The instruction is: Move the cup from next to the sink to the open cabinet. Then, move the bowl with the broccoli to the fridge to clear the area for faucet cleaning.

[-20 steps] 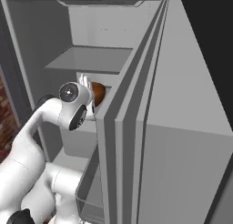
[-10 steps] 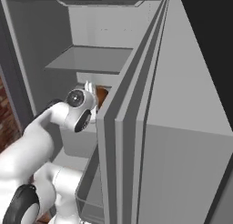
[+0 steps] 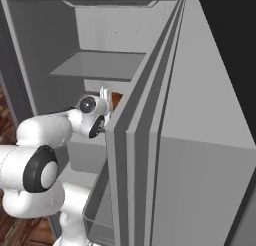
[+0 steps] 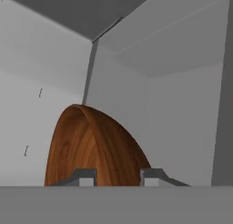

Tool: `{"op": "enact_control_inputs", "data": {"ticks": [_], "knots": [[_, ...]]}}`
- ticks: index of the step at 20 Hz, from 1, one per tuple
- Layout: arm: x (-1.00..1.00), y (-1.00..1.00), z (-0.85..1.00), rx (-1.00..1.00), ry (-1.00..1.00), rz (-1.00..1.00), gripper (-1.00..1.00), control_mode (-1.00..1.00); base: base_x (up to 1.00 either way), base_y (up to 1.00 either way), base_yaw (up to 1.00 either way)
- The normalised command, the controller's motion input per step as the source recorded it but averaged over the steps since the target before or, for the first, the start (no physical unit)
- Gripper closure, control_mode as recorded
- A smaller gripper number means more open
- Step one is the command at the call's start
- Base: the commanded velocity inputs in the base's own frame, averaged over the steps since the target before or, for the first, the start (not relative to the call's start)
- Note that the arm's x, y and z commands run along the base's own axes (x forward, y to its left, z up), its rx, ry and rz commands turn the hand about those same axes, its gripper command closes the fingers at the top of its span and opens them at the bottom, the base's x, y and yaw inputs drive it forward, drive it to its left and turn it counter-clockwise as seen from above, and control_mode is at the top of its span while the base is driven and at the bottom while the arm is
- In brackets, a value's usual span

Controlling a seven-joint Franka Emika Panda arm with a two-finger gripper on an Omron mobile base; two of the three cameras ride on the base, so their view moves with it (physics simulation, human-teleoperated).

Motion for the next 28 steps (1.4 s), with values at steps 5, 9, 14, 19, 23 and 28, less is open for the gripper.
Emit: {"op": "enact_control_inputs", "data": {"ticks": [5,9,14,19,23,28], "knots": [[0.74,0.00,-0.02,0.00,0.01,-0.10,-1.00,-1.00,0.00,0.00,0.00],[0.00,0.00,0.00,0.00,0.00,0.00,-1.00,-1.00,0.00,0.00,0.00],[-0.42,0.00,0.26,0.00,0.00,-0.05,-1.00,-1.00,0.00,0.00,0.00],[-0.82,0.00,0.96,0.00,0.00,-0.15,-1.00,-1.00,0.00,0.00,0.00],[-1.00,0.00,1.00,0.03,0.04,-0.14,-1.00,-1.00,0.00,0.00,0.00],[-1.00,0.00,1.00,0.14,0.21,-0.17,-1.00,-1.00,0.00,0.00,0.00]]}}
